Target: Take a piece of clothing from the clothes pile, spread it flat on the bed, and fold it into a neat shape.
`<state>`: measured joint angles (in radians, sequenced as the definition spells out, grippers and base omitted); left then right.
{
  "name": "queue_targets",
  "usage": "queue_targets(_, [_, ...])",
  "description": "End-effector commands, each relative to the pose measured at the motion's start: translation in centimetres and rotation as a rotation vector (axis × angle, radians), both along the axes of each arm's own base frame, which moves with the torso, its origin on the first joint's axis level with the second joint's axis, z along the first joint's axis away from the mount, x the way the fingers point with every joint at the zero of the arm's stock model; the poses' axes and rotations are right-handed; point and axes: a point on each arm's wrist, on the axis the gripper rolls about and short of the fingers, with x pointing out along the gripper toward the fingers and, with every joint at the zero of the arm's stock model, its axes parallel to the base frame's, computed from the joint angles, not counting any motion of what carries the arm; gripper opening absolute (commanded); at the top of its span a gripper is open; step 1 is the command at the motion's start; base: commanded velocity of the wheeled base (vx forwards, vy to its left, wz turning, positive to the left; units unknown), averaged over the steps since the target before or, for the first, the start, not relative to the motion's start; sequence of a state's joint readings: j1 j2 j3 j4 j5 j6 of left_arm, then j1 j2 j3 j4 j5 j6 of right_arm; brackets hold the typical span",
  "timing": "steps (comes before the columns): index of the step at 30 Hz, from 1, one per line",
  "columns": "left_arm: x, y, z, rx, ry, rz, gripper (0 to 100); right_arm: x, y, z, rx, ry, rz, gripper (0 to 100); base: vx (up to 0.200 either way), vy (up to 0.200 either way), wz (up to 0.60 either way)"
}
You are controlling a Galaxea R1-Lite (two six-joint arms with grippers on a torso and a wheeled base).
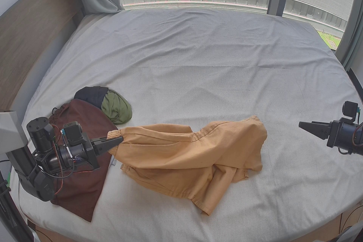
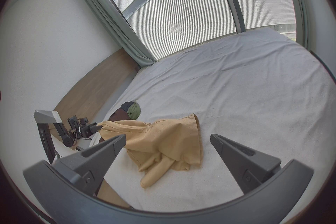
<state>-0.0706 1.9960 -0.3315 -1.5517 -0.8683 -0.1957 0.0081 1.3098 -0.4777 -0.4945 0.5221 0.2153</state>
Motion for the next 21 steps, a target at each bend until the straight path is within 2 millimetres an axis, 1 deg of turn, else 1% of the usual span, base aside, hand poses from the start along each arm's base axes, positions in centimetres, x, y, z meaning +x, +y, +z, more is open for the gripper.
queue_targets(1, [-0.1,0.0,0.0,0.000,0.001,0.000,0,2.5,0.1,-2.3,0.061,0.072,0.027,100,0.000,0.000,0.00])
queue_targets(3, [0.0,0.0,0.0,0.000,0.000,-0.001,0,2.8,0.1,-2.5,0.065,0.068,0.032,100,0.000,0.000,0.00])
queue_targets(4, [0.1,-0.1,0.0,-0.001,-0.001,-0.003,0,3.5,0.1,-2.9,0.073,0.058,0.034,100,0.000,0.000,0.00])
queue_targets(8, [0.1,-0.2,0.0,-0.001,-0.002,-0.007,0,4.6,0.0,-4.2,0.093,0.080,0.039,100,0.000,0.000,0.00])
queue_targets(15, [0.1,-0.3,0.0,-0.002,-0.002,-0.009,0,5.8,0.2,-5.0,0.127,0.087,0.038,100,0.000,0.000,0.00])
queue_targets(21, [0.1,-0.2,0.1,-0.003,-0.004,-0.007,0,7.2,0.2,-6.3,0.132,0.095,0.032,100,0.000,0.000,0.00])
